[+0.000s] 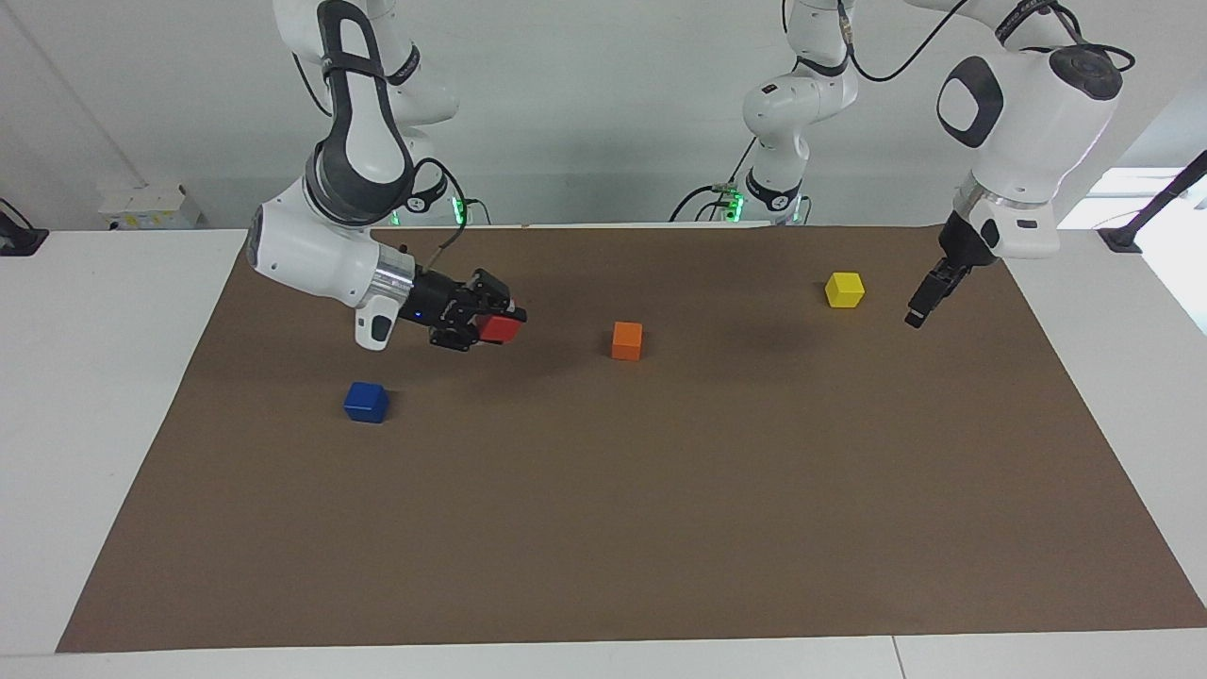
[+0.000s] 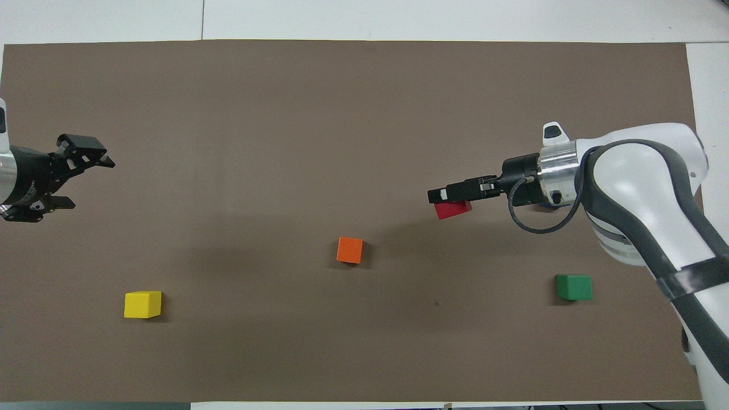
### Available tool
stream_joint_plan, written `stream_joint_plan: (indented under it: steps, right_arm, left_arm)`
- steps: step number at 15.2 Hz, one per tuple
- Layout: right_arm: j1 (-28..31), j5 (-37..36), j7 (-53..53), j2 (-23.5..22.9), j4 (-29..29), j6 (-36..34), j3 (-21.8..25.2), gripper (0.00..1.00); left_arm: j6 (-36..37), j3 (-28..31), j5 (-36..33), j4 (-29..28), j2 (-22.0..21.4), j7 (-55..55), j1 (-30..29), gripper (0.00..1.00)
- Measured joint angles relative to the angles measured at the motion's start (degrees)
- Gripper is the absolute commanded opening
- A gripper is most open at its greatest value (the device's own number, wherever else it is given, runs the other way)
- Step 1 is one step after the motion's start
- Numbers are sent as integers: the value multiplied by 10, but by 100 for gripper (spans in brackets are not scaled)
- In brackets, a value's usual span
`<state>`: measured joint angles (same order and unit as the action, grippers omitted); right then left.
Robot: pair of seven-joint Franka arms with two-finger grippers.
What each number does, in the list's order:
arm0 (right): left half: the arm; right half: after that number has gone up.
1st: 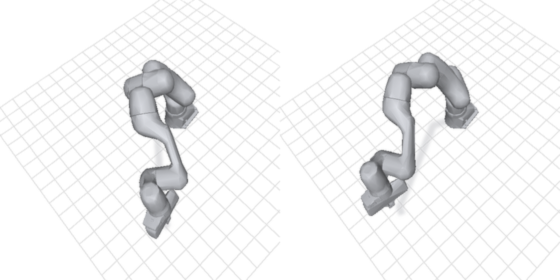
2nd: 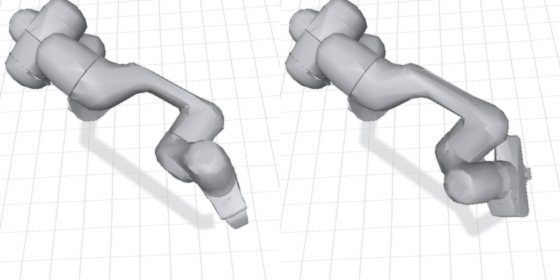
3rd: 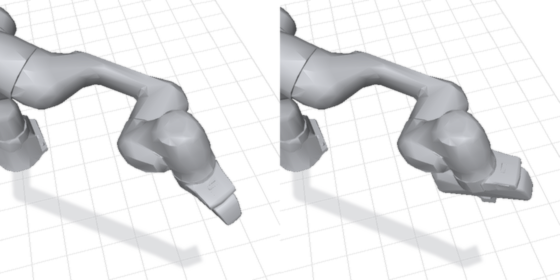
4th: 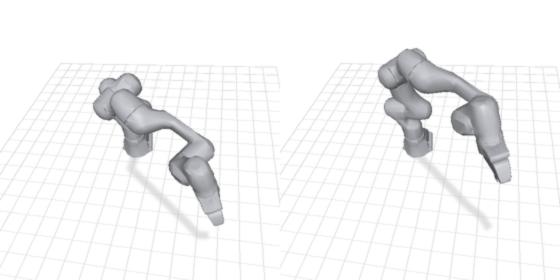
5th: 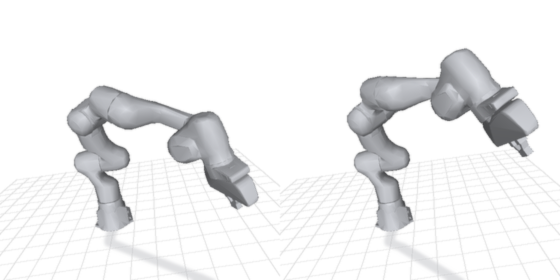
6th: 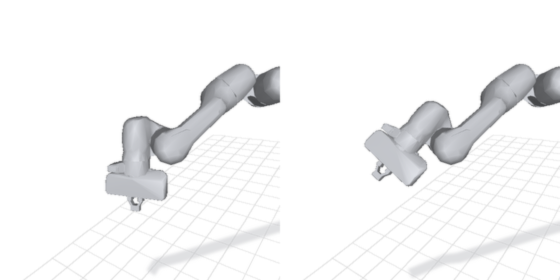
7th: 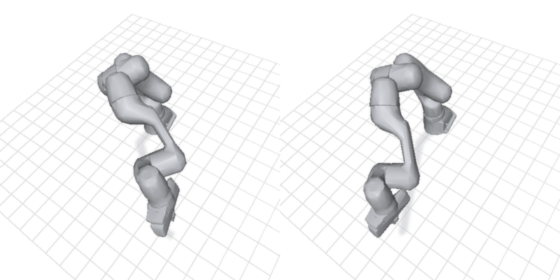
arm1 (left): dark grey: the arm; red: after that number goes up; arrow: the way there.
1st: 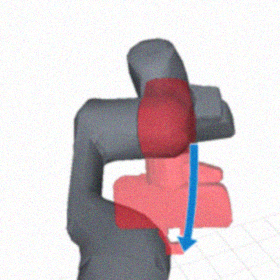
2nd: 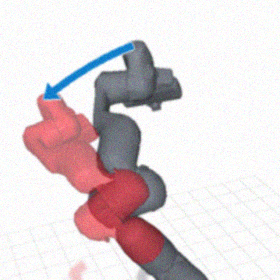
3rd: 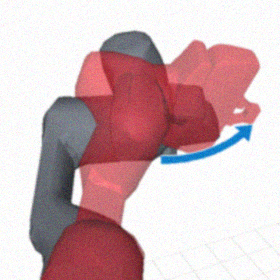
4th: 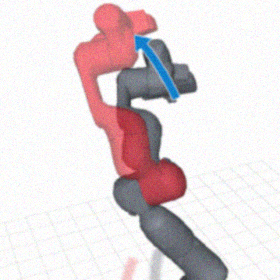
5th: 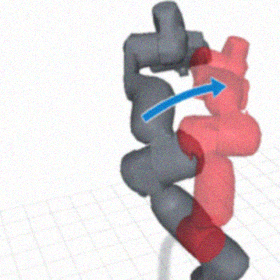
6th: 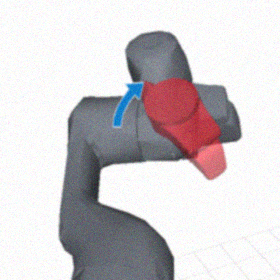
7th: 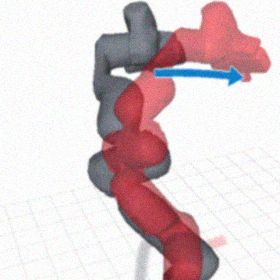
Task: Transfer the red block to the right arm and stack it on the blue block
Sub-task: 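Move the red block with the right gripper above the blue block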
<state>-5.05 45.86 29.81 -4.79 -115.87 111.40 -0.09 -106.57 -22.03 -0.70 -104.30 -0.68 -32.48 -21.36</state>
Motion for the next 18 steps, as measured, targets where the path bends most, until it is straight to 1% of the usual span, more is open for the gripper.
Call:
stream_joint_plan:
  steps: [3,4,5,7,9,11,13,15,16,18]
  right_arm:
    - [22,-163,-42,7,0,0,2,0]
    - [28,-215,-66,7,0,0,3,0]
    - [34,-259,-91,7,0,1,3,0]
    - [45,-327,-138,7,0,9,4,0]
    - [54,-371,-186,7,-4,39,4,0]
    - [60,-393,-229,6,-19,94,4,0]
    - [63,-409,-266,-1,-34,150,4,0]
    - [62,-437,-315,-12,-40,190,4,0]
    - [62,-446,-329,-18,-44,201,4,0]
    - [62,-465,-340,-30,-48,205,4,0]
  left_arm:
    - [48,6,-50,80,67,65,30,100]
    - [54,25,-57,94,80,94,51,100]
    - [61,61,-58,102,87,118,82,100]
    - [84,127,-47,105,89,139,139,100]
    - [103,146,-17,107,88,144,152,100]
    - [119,146,-4,100,82,148,155,100]
    - [120,146,-3,91,73,157,164,100]
    - [119,147,-3,90,68,227,166,100]
    - [117,152,-3,90,66,268,166,100]
    - [104,163,-3,92,65,312,166,100]
